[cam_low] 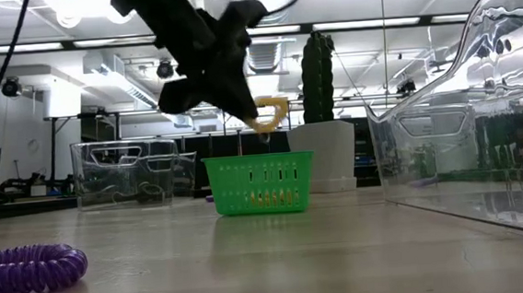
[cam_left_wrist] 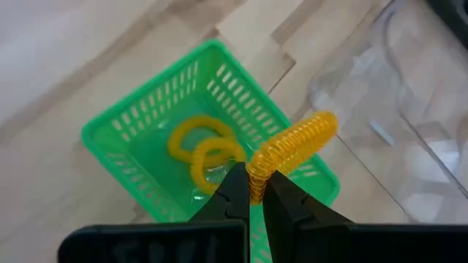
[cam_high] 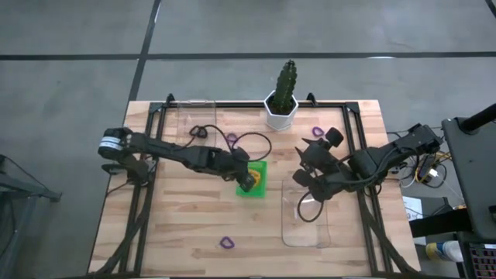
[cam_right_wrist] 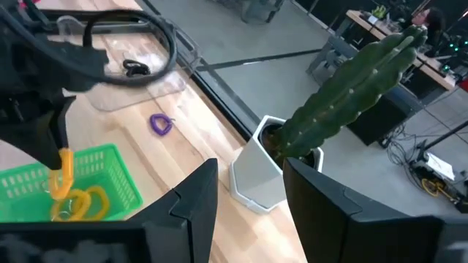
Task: Sort spring keychains
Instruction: Put the orange spring keychain into the green bin
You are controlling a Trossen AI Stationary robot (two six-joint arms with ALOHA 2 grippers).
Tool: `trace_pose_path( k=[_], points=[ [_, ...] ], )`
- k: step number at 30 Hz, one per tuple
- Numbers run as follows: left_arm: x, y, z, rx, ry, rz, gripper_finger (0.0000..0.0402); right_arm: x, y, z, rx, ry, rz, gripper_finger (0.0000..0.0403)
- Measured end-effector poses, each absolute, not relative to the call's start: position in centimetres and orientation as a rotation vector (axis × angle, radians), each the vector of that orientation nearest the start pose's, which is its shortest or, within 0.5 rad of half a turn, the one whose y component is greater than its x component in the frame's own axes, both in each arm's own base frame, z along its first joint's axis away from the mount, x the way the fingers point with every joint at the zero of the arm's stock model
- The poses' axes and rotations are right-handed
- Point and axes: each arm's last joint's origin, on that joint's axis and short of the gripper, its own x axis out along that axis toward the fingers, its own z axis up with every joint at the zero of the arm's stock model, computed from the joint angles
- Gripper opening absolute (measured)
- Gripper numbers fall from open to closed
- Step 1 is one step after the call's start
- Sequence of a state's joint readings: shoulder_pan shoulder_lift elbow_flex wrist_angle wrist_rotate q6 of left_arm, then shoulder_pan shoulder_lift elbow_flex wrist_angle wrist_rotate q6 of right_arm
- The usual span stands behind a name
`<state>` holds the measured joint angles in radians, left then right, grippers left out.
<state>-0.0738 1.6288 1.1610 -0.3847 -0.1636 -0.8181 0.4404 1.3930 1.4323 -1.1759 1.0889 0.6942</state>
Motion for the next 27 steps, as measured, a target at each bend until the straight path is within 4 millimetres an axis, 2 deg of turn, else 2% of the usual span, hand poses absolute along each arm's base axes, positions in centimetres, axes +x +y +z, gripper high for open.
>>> trace_pose_path(
  k=[15, 27],
  points=[
    [36.8, -2.3, 19.6, -0.766, 0.863, 0.508, 0.0029, 24.1, 8.6, 35.1, -0.175, 0.629, -0.766, 0.013],
    [37.3, -2.2, 19.2, -0.75, 0.883, 0.507, 0.0033, 24.1, 8.6, 35.0, -0.174, 0.63, -0.767, 0.0134]
  ],
)
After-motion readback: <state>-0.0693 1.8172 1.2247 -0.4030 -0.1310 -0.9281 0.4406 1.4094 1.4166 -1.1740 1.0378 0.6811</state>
